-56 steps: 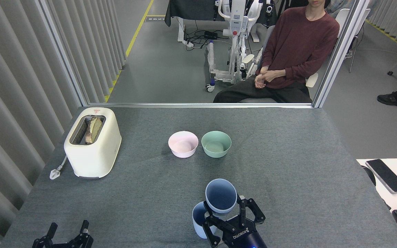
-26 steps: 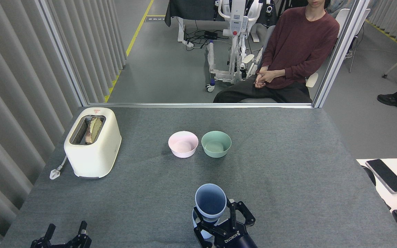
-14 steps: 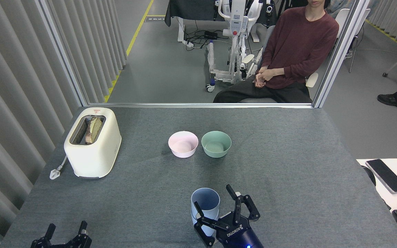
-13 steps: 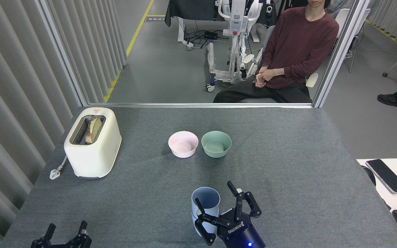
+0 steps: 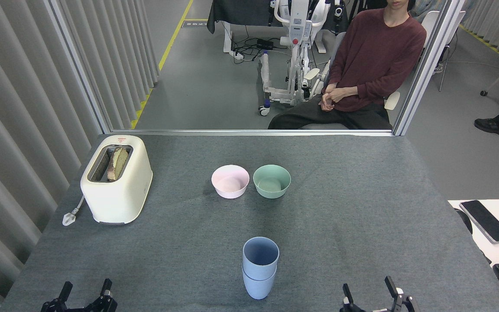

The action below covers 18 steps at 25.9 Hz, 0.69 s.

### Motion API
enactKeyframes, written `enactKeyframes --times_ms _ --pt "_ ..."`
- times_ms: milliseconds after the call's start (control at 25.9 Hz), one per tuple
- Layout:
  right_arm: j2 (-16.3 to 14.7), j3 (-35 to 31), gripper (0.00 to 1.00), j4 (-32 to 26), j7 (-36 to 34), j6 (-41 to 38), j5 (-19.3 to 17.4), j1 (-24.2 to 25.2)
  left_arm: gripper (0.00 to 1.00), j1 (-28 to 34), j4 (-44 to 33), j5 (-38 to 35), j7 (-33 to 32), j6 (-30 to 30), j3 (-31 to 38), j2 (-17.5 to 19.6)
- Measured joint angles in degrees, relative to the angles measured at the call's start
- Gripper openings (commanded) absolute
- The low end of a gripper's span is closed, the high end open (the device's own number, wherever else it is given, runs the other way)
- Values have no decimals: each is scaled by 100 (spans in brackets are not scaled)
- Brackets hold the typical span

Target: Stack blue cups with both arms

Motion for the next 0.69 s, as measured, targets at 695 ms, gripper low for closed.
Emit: enactKeyframes --times_ms 695 --pt "-182 -438 100 -262 -673 52 -1101 895 100 1271 -1364 -145 497 -38 -2 -187"
